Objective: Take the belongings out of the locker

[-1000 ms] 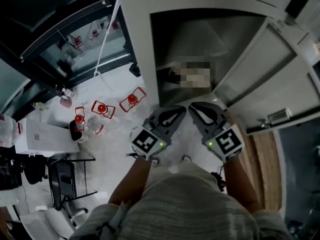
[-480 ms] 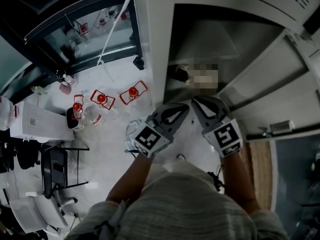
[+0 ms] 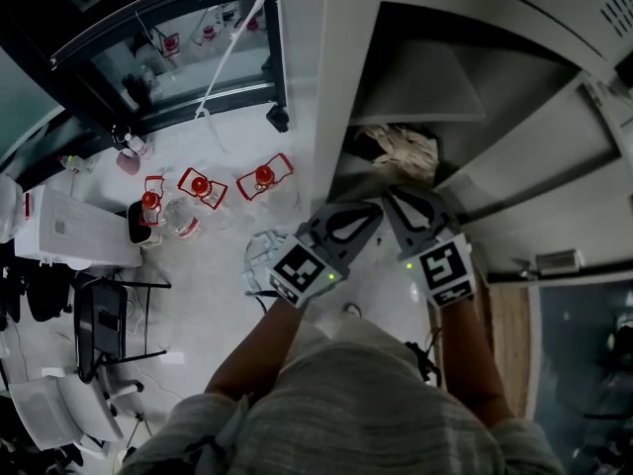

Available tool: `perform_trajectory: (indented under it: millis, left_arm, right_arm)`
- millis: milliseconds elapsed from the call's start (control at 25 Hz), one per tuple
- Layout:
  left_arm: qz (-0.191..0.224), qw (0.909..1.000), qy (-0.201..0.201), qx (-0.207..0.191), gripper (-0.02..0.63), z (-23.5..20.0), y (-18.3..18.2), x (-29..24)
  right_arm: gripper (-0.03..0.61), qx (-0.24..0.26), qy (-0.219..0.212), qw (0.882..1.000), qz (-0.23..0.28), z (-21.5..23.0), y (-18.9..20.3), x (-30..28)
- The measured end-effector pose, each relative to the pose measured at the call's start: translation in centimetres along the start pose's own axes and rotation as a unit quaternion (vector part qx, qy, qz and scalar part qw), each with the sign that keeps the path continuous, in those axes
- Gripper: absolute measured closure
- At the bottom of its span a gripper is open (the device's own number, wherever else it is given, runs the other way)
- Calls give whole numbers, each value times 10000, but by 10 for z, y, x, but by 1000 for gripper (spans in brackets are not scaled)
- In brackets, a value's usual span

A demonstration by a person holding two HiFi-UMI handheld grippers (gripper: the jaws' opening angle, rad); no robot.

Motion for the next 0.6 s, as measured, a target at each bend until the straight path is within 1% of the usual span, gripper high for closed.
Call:
perform_trajectory:
  millis: [120, 280, 480, 600]
  left_arm:
    - [-7, 10000, 12, -26, 611, 0, 2, -1]
    - [-8, 10000, 25, -2, 611, 0, 1, -1]
    - [-26, 9999, 50, -92, 611, -1, 4, -1]
    - [-62, 10000, 53, -45, 611, 1, 3, 0]
  right_arm:
    - [551, -31, -34, 9999, -126, 0, 2, -1]
    - [550, -44, -33, 9999, -149, -1, 3, -1]
    - [515, -89, -1, 9997, -218, 2, 6, -2]
    - [496, -63, 19, 9996, -281, 4, 7, -3]
Point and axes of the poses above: the fingertips, and each gripper's own axes: x backward along the fingers, z to its right, y out of its underside, the point moved 9 cm from there along x, backward along the fingers, and after that the axes turned 14 degrees about -y, right-handed, at the moved point
